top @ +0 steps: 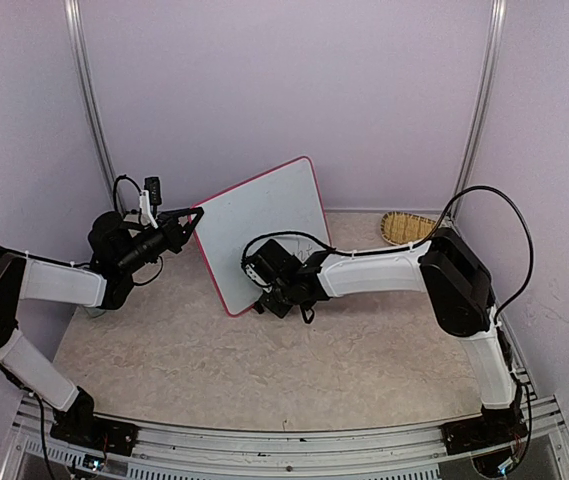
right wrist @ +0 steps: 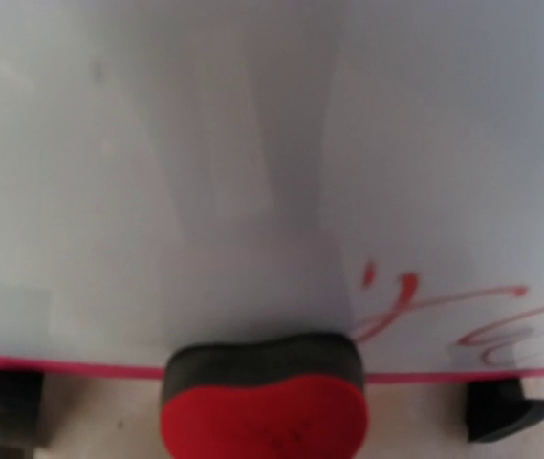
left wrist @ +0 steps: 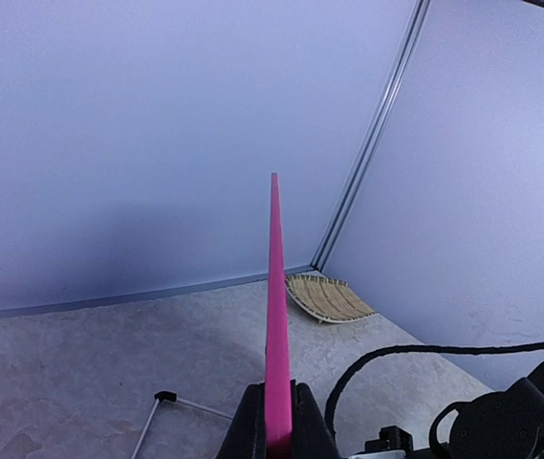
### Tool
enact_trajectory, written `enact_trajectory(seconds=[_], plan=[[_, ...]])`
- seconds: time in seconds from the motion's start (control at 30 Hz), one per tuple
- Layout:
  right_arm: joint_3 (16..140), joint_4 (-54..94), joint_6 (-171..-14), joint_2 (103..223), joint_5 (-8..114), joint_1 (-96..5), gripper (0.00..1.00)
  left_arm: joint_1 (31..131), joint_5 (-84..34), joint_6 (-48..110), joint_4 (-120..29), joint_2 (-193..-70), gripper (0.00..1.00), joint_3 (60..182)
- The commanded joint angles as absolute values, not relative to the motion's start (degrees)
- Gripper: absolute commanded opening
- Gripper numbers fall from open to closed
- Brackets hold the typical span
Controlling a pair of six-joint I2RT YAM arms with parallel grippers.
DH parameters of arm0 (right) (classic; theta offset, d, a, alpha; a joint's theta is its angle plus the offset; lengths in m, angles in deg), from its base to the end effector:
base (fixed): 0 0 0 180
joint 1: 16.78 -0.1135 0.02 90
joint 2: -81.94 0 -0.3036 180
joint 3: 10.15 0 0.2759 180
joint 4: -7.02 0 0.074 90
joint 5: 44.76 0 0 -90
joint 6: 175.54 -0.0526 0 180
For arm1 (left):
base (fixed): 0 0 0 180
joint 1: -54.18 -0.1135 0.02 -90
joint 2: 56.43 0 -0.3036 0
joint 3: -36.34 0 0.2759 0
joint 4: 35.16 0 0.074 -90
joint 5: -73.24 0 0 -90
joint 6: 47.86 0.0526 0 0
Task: Erase the whiteboard
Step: Erase the whiteboard at the center of the board.
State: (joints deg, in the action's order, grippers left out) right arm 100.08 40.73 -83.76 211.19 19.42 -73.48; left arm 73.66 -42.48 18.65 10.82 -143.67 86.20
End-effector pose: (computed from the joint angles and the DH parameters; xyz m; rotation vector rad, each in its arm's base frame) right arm 0.3191 0.4441 0.1621 -0.9958 2.1531 -0.1133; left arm 0.3173 -0.1365 0.2674 0.3346 1.4658 -0.9275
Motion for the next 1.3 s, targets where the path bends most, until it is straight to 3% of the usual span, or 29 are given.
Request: enact_trajectory(seconds=[0.0, 0.9, 1.27], plan=[[101.03, 40.98, -85.26, 215.09, 20.6, -72.35, 0.15, 75.27, -47.53, 20.43, 3.46, -145.11, 0.0, 84.94], [108.22, 34.85, -83.58, 208.62, 20.61, -71.98, 0.15, 75.36, -47.52, 20.52, 3.48, -145.08, 0.0, 84.94], [102.54, 27.2, -82.26, 204.08, 22.94, -72.02, 0.16, 75.36, -47.44, 20.58, 3.46, -145.04, 0.0, 84.94]])
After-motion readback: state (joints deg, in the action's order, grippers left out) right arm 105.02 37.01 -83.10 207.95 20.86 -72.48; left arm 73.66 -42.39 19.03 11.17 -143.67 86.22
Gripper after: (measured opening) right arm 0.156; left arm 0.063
